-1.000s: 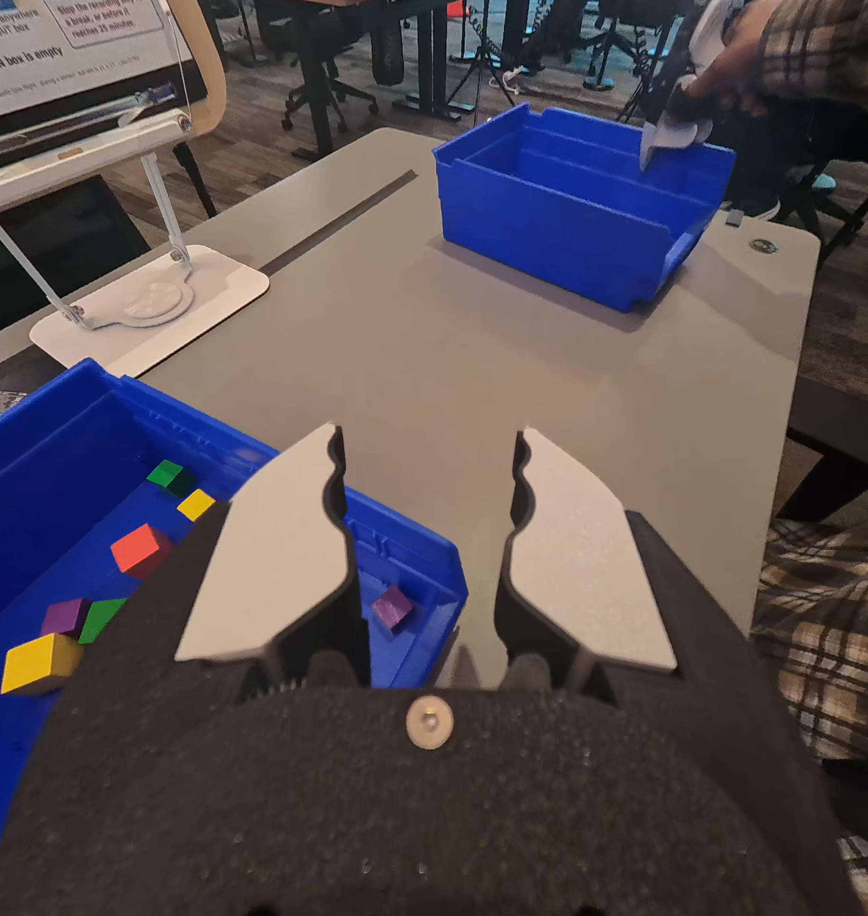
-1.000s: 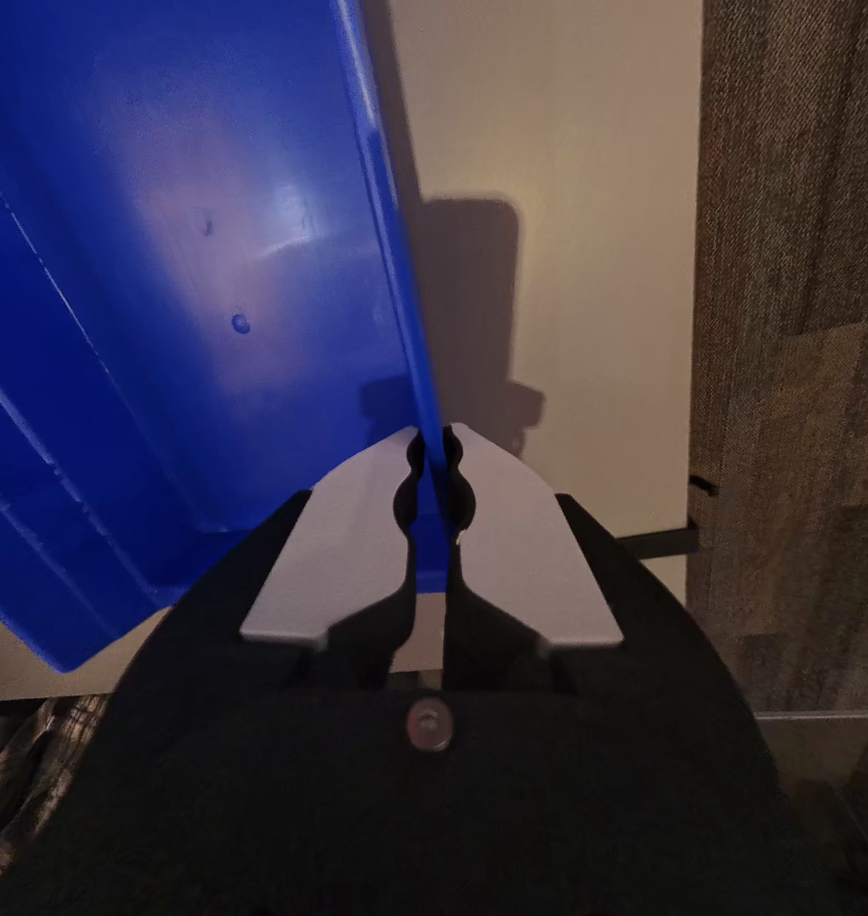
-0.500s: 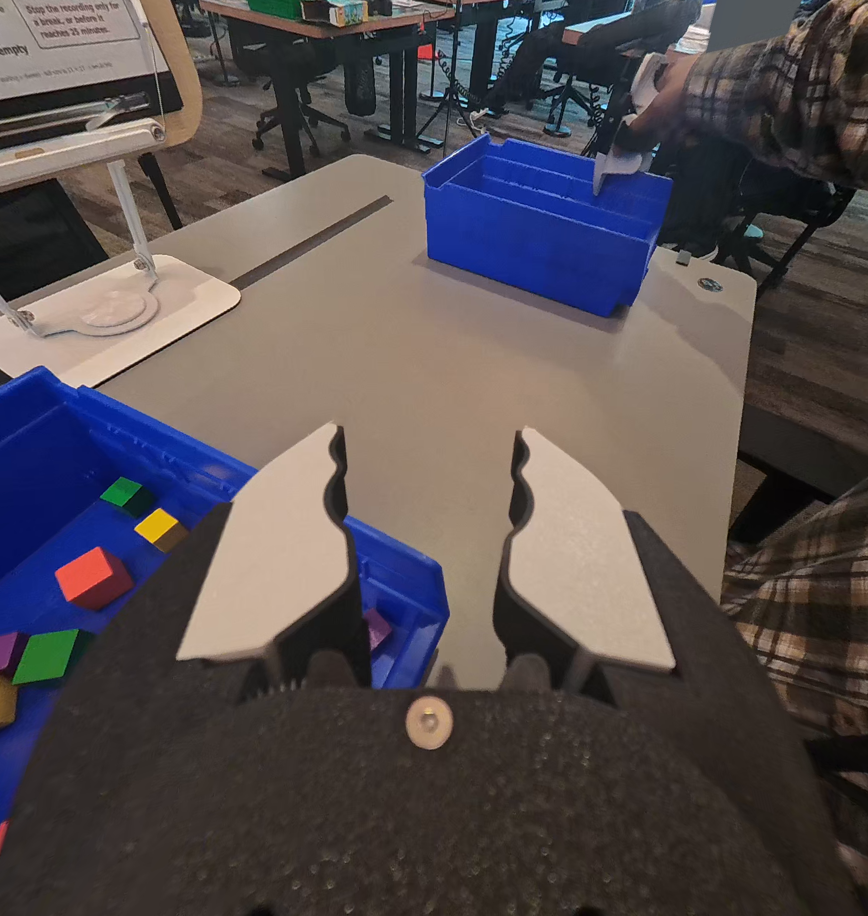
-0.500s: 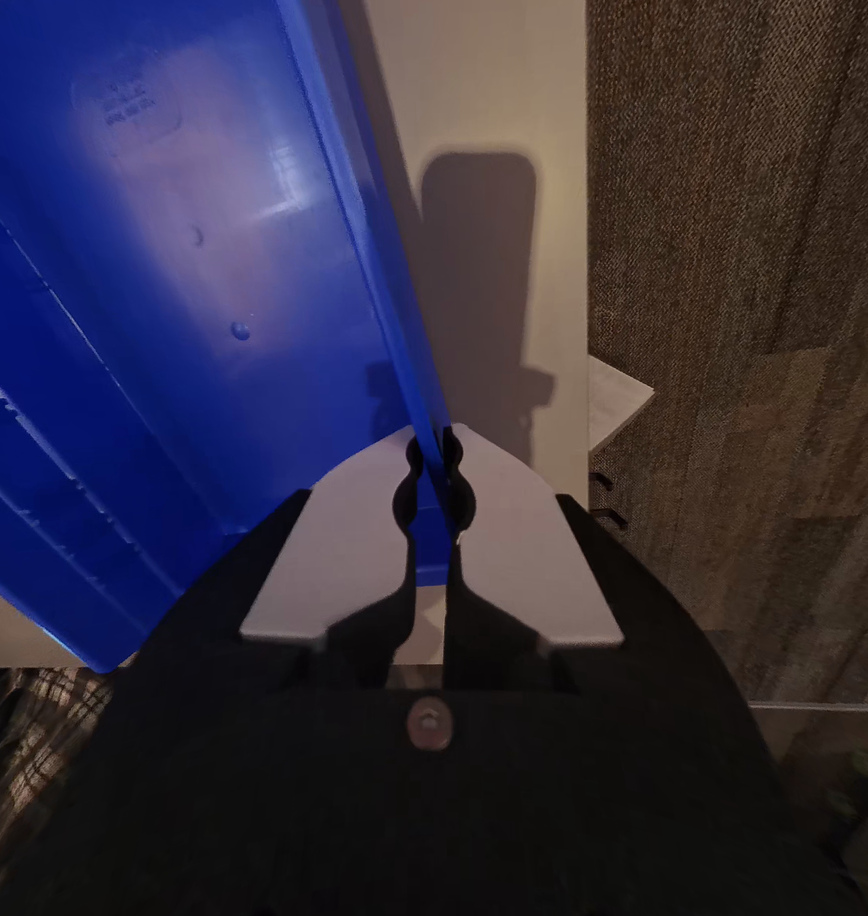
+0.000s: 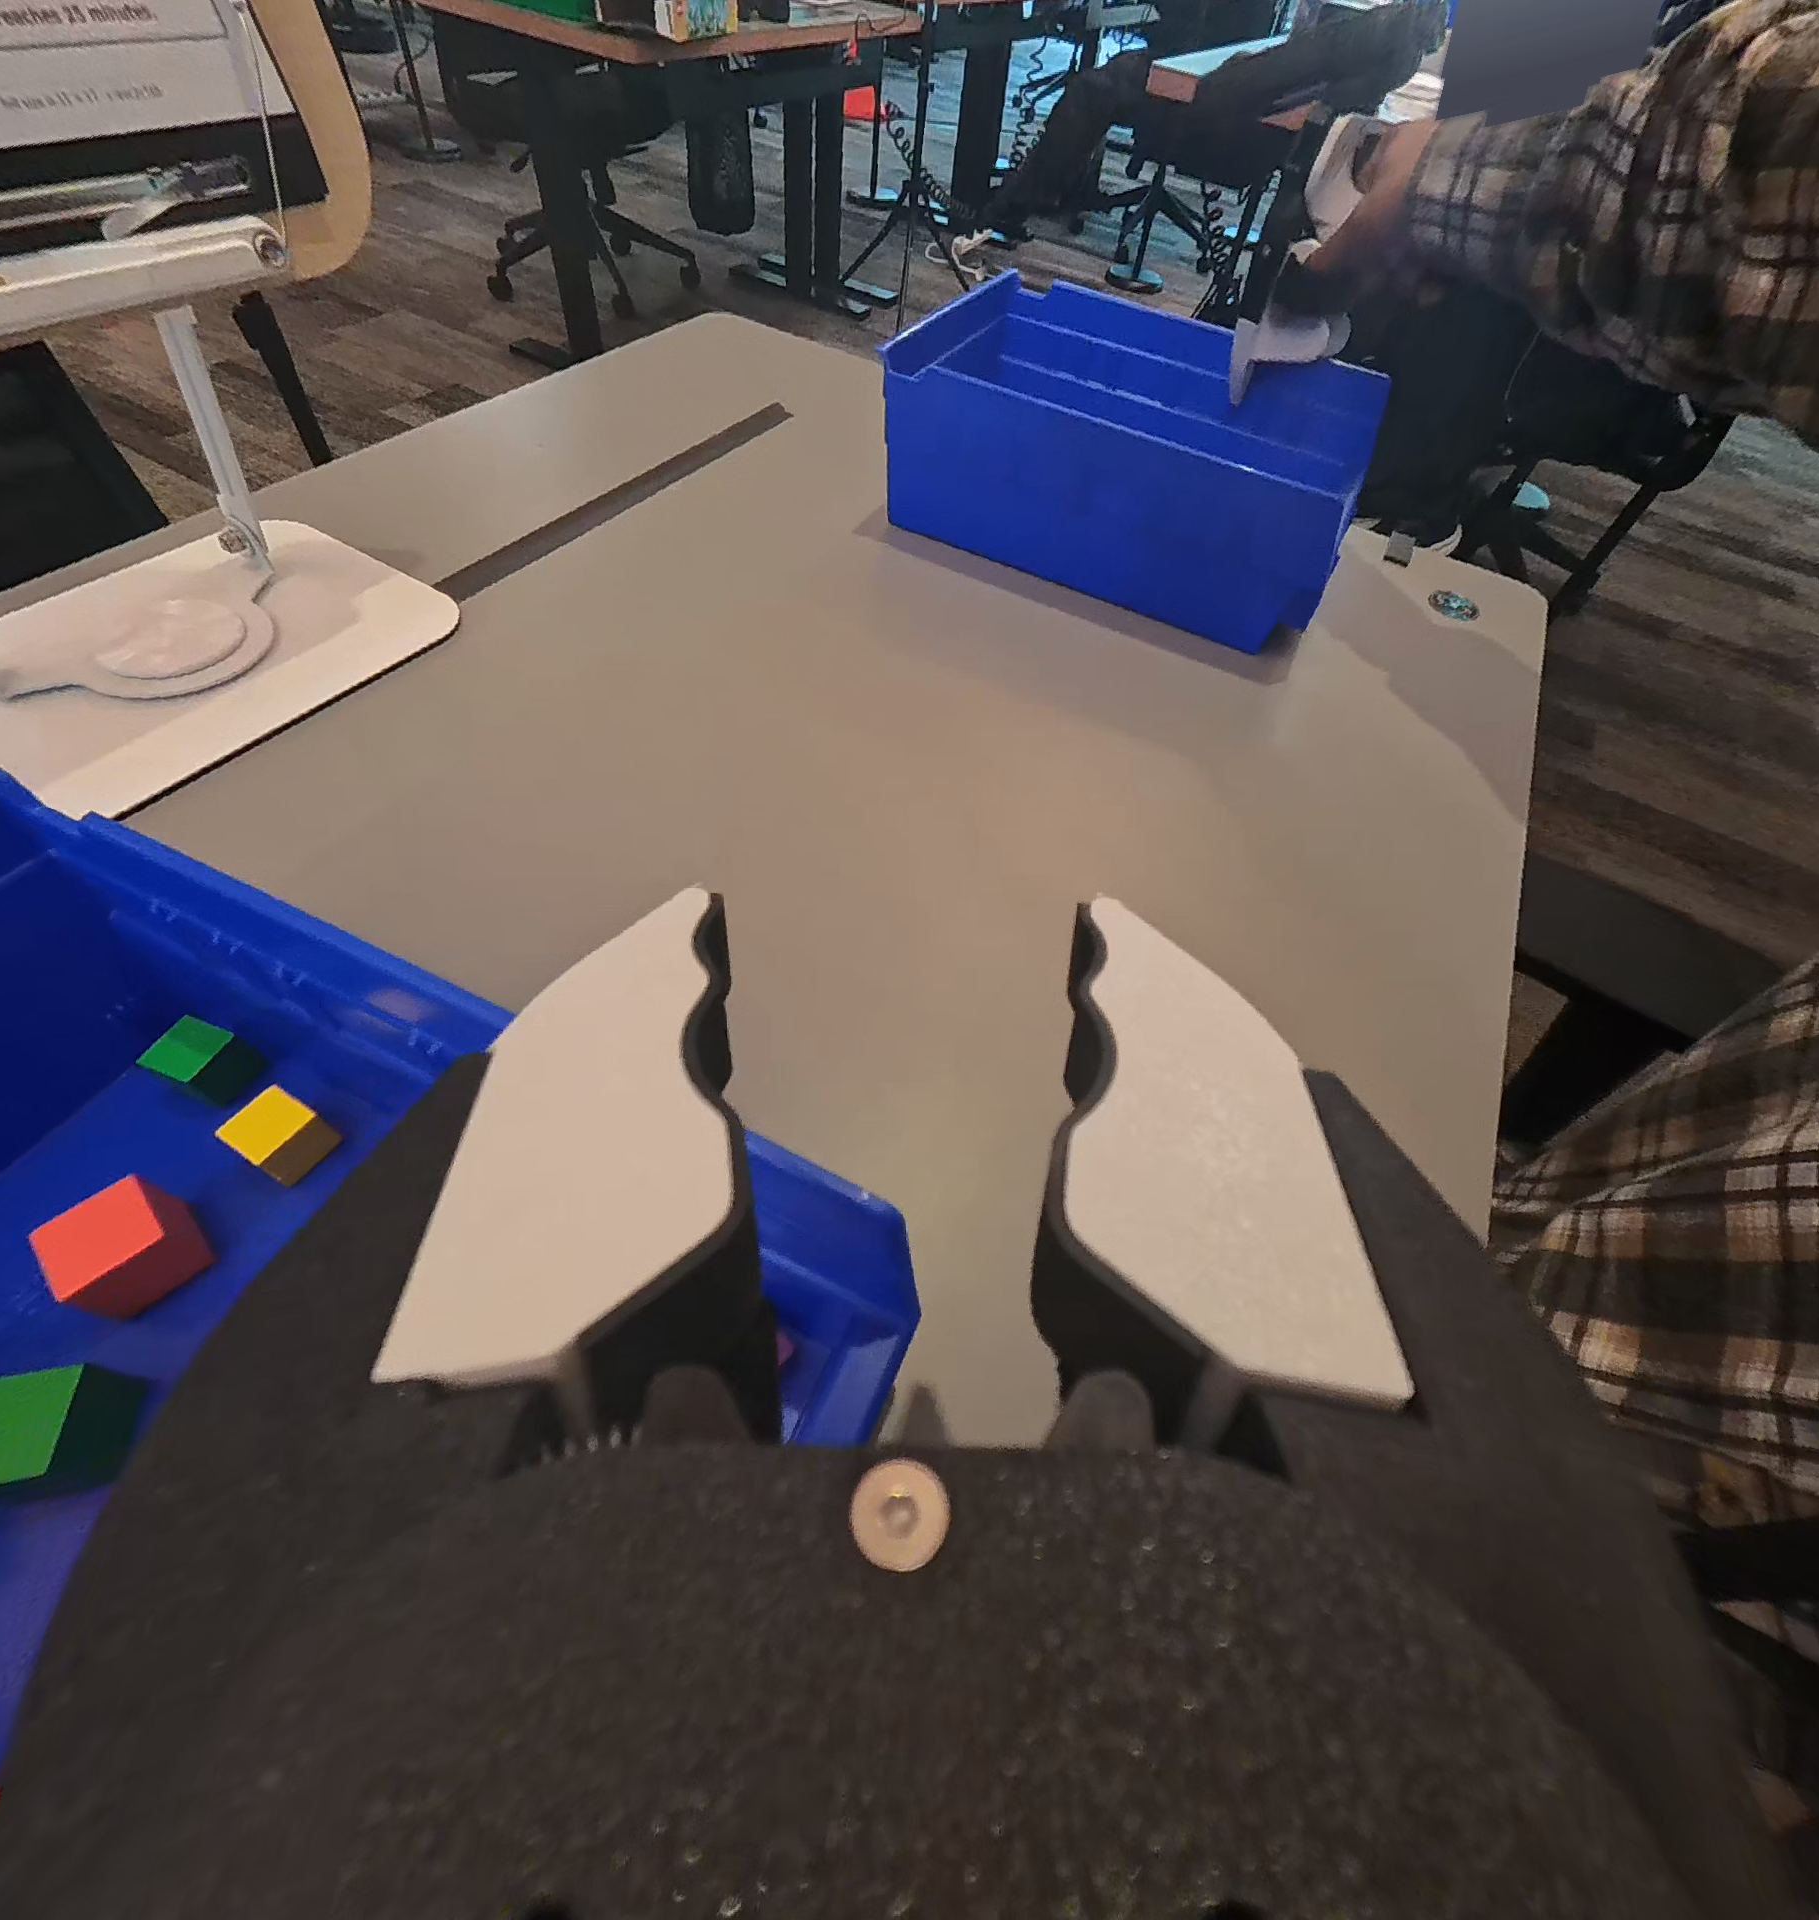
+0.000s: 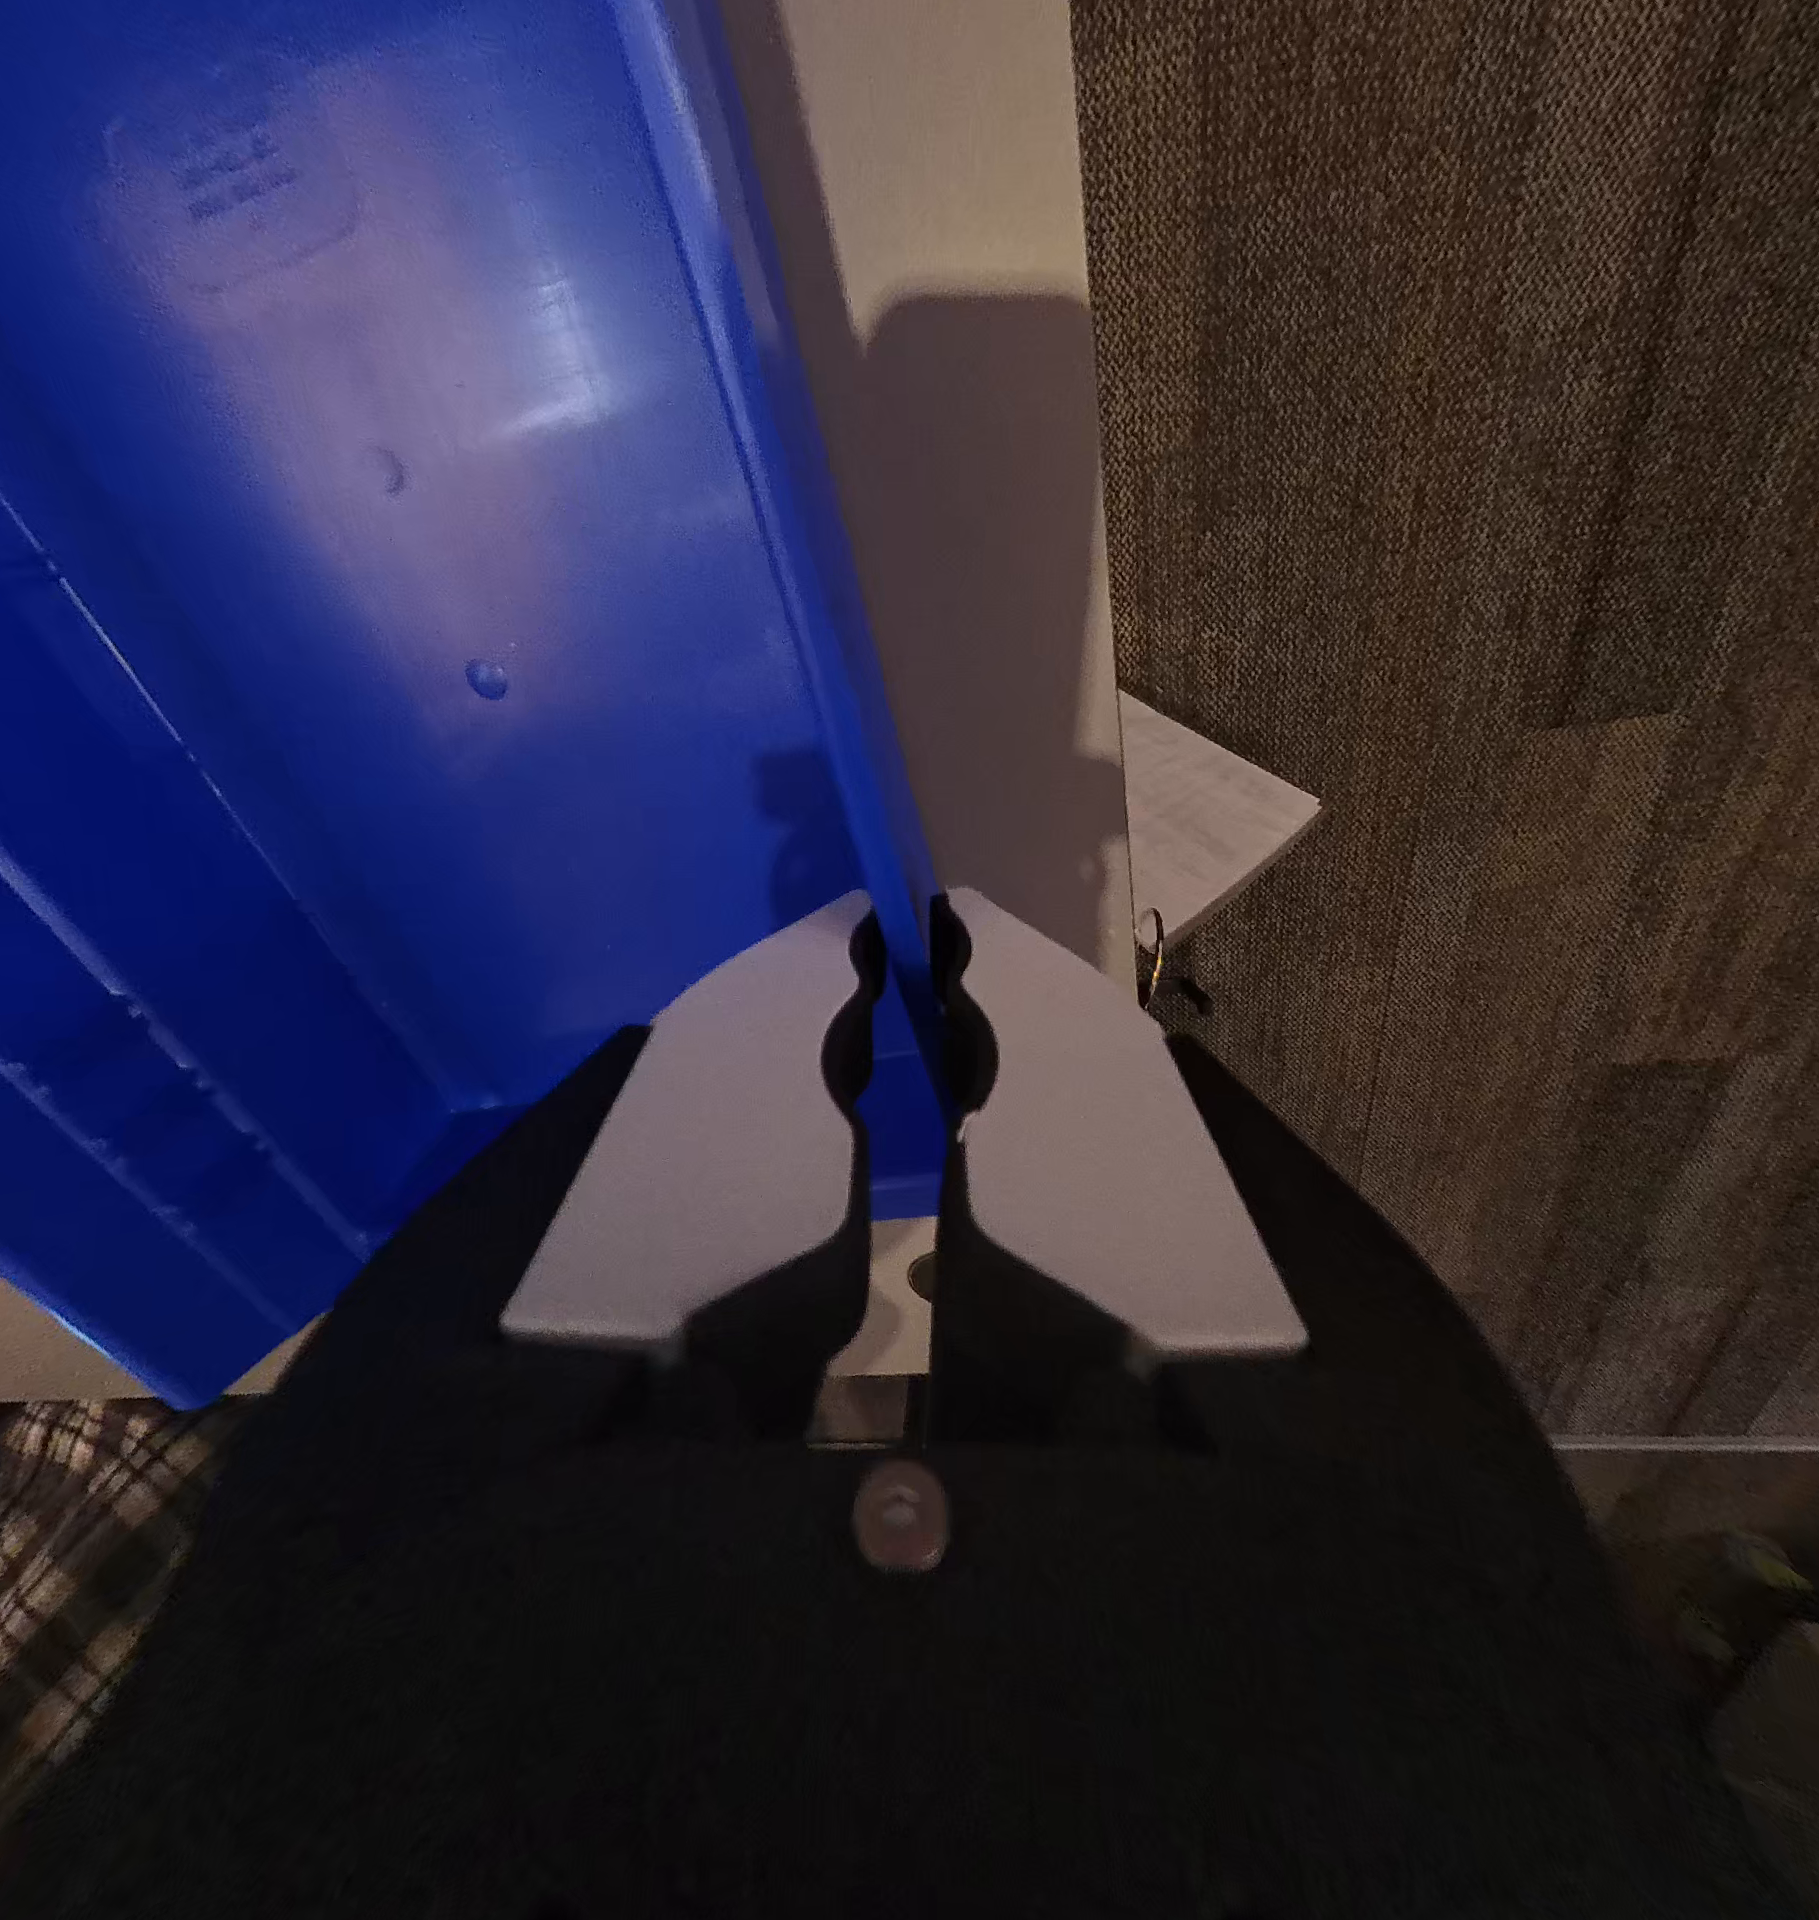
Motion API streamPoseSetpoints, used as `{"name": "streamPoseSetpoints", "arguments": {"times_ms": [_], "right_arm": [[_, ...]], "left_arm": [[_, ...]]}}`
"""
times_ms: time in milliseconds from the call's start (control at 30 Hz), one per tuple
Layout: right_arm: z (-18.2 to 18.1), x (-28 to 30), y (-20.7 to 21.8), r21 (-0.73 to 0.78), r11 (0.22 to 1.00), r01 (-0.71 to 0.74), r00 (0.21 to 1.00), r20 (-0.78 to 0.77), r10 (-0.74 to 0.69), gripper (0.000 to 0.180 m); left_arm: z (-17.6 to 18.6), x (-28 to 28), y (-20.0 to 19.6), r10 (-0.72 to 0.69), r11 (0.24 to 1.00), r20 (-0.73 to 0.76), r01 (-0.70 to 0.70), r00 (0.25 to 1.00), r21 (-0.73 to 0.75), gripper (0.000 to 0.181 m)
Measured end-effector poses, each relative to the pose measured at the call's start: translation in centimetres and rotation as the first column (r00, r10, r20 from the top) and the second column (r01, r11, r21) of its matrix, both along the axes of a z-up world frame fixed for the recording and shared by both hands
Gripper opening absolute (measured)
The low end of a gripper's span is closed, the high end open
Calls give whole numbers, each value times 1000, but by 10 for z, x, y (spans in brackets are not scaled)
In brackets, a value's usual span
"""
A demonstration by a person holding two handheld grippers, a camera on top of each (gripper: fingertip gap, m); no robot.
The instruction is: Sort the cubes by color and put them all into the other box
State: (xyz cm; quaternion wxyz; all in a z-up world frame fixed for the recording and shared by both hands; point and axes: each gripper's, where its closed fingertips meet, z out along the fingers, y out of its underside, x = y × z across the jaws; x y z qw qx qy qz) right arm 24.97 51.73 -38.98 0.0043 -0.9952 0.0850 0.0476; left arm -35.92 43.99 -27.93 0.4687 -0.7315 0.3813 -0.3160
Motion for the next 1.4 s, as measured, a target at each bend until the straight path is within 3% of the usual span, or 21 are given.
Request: {"name": "streamPoseSetpoints", "arguments": {"times_ms": [267,433,533,633,733,833,933,1000,1100,1200,1400], "right_arm": [[1,1,-2,37,998,-54,998,18,53,10],[13,-2,-27,-43,979,-198,973,110,201,94],[42,-22,-37,-24,949,-315,923,226,312,104],[85,-65,-27,165,889,-428,873,331,359,111],[132,-136,-11,495,710,-501,860,376,344,111],[167,-217,-8,765,399,-506,857,390,338,111],[175,-295,-19,908,90,-409,859,350,373,112],[166,-336,-23,937,-29,-349,855,331,400,112],[137,-386,-17,956,-89,-280,832,288,474,112],[106,-423,0,973,-72,-218,788,219,576,112],[66,-462,30,951,-128,-282,679,292,673,112]], "left_arm": [[-1,0,-1,-3,1000,-4,3,1000,-3,63],[4,-9,3,38,999,2,-38,999,18,66],[9,-12,4,48,998,18,-48,999,29,66],[13,-10,3,43,998,39,-44,998,39,65],[14,-6,-2,31,998,24,-33,999,55,66],[17,-5,-5,33,996,11,-33,999,79,66],[16,-12,-3,53,995,-21,-51,998,91,67],[13,-25,3,101,991,-55,-95,993,97,69],[11,-55,13,207,976,-97,-198,974,96,71],[8,-91,19,321,947,-95,-317,942,55,71],[-7,-160,26,512,852,-287,-520,809,54,92]]}}
